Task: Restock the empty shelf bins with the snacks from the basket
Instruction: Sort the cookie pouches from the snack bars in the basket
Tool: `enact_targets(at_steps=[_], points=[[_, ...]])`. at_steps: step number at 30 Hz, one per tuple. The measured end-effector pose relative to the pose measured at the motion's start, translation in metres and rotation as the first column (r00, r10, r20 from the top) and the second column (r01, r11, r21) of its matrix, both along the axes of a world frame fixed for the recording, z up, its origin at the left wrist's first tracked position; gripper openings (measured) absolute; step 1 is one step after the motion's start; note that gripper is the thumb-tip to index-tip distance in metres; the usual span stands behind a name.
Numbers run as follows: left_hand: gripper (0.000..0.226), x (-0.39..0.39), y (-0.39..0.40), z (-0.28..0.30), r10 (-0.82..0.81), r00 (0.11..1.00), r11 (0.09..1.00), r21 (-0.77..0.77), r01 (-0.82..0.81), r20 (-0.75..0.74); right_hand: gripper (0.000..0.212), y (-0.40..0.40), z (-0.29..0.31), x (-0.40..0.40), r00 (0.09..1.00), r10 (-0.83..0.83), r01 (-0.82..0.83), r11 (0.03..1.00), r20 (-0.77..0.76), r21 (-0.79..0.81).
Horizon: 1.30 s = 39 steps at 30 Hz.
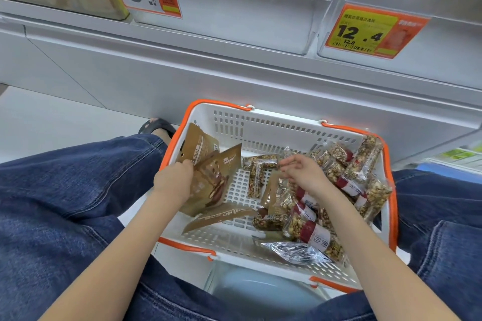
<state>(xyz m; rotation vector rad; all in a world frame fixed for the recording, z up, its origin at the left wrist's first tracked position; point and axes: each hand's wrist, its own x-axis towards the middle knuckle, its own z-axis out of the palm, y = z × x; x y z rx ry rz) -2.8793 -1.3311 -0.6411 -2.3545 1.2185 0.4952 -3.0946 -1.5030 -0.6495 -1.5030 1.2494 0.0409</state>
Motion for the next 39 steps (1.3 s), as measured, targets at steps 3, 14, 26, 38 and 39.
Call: enact_targets(at_steps=[3, 14, 26, 38, 39], points=[[0.041, -0.003, 0.005, -0.006, -0.022, 1.0, 0.993, 0.118, 0.02, 0.019, 0.016, -0.003, -0.002, -0.001, 0.999, 0.032, -0.032, 0.998, 0.0, -0.05], [0.043, -0.007, -0.02, 0.019, 0.056, 0.998, 0.979, -0.194, -0.061, -0.034, 0.039, 0.011, -0.024, -0.013, 0.489, 0.785, -0.871, 0.462, -0.381, -0.166], [0.045, -0.101, -0.128, -0.077, 0.178, 0.532, 0.949, 0.002, -0.315, -0.828, 0.038, -0.03, -0.005, -0.092, 0.4, 0.788, -0.904, 0.253, -0.468, -0.346], [0.023, -0.105, -0.15, -0.157, 0.339, 0.552, 0.917, 0.138, -0.373, -0.762, 0.021, -0.024, -0.029, -0.098, 0.522, 0.743, -0.826, 0.318, -0.418, -0.466], [0.012, -0.103, -0.151, -0.158, 0.351, 0.55, 0.915, 0.152, -0.374, -0.758, 0.02, -0.024, -0.03, -0.098, 0.532, 0.739, -0.82, 0.328, -0.414, -0.468]])
